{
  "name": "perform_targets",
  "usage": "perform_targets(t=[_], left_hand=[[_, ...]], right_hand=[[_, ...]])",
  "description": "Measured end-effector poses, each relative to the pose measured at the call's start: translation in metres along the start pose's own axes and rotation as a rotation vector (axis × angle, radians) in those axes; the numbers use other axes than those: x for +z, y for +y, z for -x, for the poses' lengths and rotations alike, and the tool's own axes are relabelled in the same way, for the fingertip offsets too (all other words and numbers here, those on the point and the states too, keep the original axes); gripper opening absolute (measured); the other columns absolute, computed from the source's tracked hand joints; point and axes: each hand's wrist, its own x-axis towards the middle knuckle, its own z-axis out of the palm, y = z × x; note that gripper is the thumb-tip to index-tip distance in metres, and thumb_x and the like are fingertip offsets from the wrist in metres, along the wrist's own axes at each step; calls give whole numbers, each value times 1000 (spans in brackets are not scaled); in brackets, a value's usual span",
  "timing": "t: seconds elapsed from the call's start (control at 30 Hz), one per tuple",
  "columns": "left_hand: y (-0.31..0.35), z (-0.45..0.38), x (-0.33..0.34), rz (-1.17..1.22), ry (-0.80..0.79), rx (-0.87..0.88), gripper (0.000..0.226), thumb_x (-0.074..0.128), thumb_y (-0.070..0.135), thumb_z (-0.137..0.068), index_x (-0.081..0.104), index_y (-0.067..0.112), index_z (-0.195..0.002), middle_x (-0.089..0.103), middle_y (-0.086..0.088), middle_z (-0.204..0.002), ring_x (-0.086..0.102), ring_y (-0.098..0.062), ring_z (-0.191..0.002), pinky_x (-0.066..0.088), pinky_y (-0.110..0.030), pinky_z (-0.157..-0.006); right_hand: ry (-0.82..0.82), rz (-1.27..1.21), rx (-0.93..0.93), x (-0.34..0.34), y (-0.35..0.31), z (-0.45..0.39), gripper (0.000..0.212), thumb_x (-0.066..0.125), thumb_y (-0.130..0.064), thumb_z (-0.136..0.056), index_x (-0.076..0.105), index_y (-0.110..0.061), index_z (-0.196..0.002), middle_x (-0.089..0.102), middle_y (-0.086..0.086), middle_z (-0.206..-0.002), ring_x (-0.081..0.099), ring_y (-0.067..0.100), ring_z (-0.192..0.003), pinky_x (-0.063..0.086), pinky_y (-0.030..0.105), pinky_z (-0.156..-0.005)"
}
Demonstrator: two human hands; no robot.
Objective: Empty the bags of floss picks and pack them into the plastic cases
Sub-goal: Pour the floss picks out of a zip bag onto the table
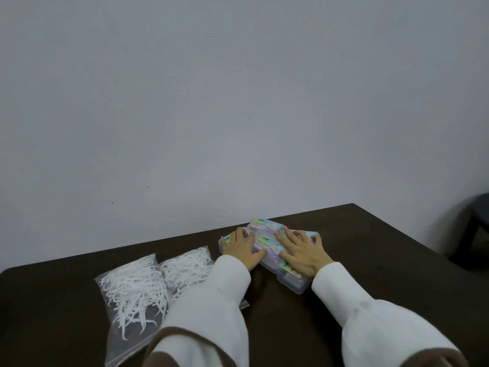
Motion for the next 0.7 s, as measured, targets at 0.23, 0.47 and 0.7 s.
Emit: perform_targets(t=[0.23, 0.47, 0.7], left_hand=[[-6, -5, 7, 9, -3, 15, 68, 28, 60, -94, 7, 28, -150, 0, -4, -158, -4, -23, -146, -8, -53, -113], [1, -7, 8, -23, -16, -5, 68, 23, 59, -95, 3, 26, -150, -2, -3, -159, -6, -23, -145, -6, -54, -113], [33, -8, 10, -12, -39, 37, 68, 24, 59, -95, 2, 26, -151, -1, -4, -159, -5, -24, -145, -7, -54, -113]], right_hand=[[-12, -28, -29, -2, -3, -11, 59, 21, -44, -98, -8, -29, -148, -7, -6, -158, 1, 22, -144, 8, 54, -112], [-21, -97, -48, 3, 5, -16, 55, 17, -41, -101, -6, -25, -149, -6, -6, -158, -5, 11, -145, -6, 50, -115], [-16, -122, -29, 3, 36, 1, 54, 19, -42, -101, -3, -29, -148, -5, -8, -157, -4, 9, -144, -6, 48, -114]])
